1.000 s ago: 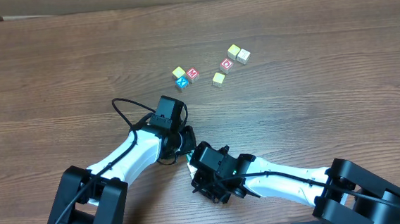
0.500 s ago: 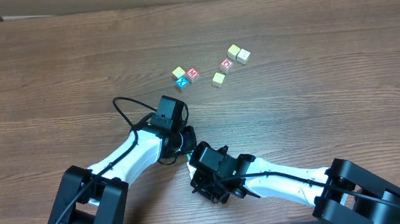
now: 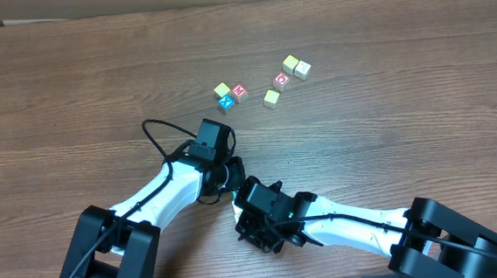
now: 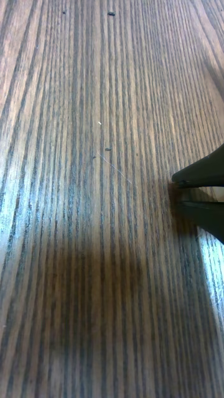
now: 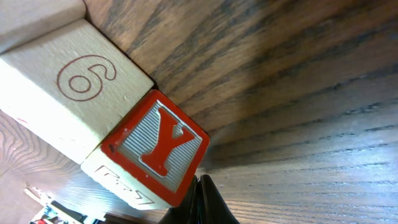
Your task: Flip 5 blocks
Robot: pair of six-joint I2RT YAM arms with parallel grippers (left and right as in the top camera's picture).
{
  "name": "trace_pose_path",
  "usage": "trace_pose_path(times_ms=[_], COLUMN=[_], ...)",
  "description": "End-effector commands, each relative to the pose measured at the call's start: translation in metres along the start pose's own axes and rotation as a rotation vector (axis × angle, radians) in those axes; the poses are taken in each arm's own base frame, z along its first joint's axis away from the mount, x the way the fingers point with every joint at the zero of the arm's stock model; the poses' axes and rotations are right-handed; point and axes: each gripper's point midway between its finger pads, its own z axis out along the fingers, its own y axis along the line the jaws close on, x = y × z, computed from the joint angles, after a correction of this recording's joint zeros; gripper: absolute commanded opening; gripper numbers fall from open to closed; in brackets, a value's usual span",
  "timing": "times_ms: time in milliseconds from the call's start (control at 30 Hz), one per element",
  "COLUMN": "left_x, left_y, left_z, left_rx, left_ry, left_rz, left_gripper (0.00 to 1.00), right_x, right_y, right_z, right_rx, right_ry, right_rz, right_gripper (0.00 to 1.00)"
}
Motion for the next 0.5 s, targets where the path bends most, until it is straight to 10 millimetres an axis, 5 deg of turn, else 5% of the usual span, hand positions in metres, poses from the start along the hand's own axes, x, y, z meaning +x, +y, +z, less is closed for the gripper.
trace_pose_path(times_ms=[0,467], left_x=[0.0578,0.0576], left_y=[0.0194,0.0190], left_z=[0.0244,0.0245], left_rx=[-0.059,-0.057], left_ry=[0.191,0.190], left_rz=[0.035,0.039], left_gripper=[0.04,0.04], right_x=[-0.0235,-0.0221], right_y=[0.0151,0.0154], right_z=[-0.0020,-0.0011], right_rx=[-0.055,-0.057], right_ry=[-0.106,-0.118], right_rz=[0.021,0.014], right_gripper=[0.04,0.04])
